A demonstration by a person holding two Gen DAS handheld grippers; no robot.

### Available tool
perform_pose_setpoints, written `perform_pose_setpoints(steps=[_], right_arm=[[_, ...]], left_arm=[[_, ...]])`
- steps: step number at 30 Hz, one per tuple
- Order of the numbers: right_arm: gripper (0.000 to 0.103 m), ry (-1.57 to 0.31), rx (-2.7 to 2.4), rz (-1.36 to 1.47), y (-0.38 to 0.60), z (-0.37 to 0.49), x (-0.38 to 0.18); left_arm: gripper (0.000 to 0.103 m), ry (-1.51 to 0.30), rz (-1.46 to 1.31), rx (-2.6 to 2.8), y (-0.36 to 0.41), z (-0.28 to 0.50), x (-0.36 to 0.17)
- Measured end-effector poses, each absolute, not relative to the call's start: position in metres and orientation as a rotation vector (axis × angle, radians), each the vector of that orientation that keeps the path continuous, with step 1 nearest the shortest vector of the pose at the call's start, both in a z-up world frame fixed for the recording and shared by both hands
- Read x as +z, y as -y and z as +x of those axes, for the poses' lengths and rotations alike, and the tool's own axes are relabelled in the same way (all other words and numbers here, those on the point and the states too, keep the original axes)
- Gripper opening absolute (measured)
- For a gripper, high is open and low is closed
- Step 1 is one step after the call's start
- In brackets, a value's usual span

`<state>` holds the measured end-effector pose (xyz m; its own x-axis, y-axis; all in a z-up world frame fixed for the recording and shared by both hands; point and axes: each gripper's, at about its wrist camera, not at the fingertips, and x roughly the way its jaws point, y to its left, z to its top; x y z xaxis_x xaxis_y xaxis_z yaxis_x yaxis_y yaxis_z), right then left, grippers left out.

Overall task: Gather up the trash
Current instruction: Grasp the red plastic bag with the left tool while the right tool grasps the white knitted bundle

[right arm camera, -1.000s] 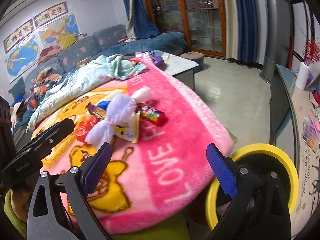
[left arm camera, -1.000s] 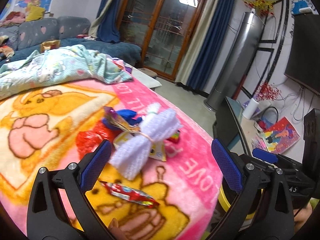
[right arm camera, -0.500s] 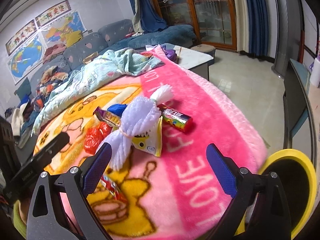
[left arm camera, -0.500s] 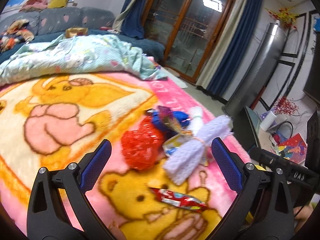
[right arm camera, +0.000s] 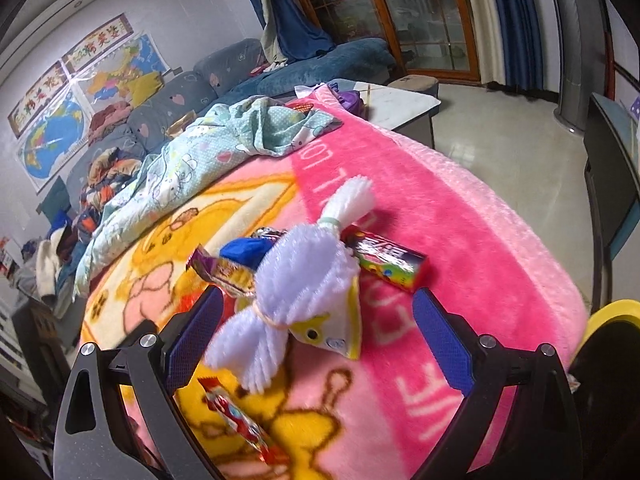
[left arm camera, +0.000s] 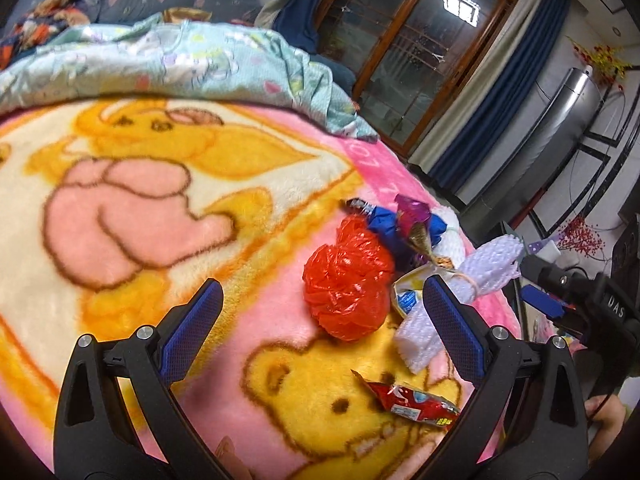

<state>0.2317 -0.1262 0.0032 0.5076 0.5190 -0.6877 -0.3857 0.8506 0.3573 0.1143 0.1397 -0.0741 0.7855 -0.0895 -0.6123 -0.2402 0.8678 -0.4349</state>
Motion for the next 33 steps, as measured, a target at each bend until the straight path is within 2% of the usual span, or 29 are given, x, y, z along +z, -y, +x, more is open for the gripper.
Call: perform_pose_setpoints(steps=[3, 9, 11, 17, 19, 20, 21, 22, 27, 33], right_arm=[[0.093, -0.893, 0.552, 0.189, 0.123, 0.238, 0.000], [0.091, -0.916, 0.558, 0.256, 0.123, 0.250, -0.005], [0.085, -0.916, 0.567, 0.268, 0.125, 0.252, -0.006], [0.058, -0.943, 0.592, 0.285, 0.127, 0.255, -0.011], [0.042, -0.944, 0.605, 0.278, 0.126, 0.254, -0.011], [0.041, -0.940, 0.607, 0.273, 0.126, 0.253, -0.010], [0.037, -0.935, 0.612, 0.270, 0.126, 0.252, -0.009], [0.036, -0.933, 0.617, 0.266, 0.126, 0.251, -0.008], [0.033, -0.919, 0.630, 0.249, 0.129, 0.244, -0.004], [0.032, -0.902, 0.622, 0.231, 0.138, 0.236, 0.002]], left_arm=[[0.090, -0.684, -0.545, 0.064, -0.140, 0.120, -0.081], [0.080, -0.708, -0.598, 0.024, -0.142, 0.132, -0.092], [0.076, -0.714, -0.615, 0.007, -0.141, 0.136, -0.095], [0.063, -0.738, -0.675, -0.034, -0.141, 0.145, -0.108], [0.054, -0.744, -0.676, -0.041, -0.140, 0.146, -0.110], [0.050, -0.747, -0.678, -0.046, -0.140, 0.146, -0.111], [0.040, -0.750, -0.681, -0.051, -0.140, 0.147, -0.111], [0.034, -0.757, -0.686, -0.060, -0.140, 0.147, -0.112], [0.020, -0.744, -0.667, -0.071, -0.136, 0.143, -0.110], [0.016, -0.674, -0.576, -0.008, -0.133, 0.128, -0.090]])
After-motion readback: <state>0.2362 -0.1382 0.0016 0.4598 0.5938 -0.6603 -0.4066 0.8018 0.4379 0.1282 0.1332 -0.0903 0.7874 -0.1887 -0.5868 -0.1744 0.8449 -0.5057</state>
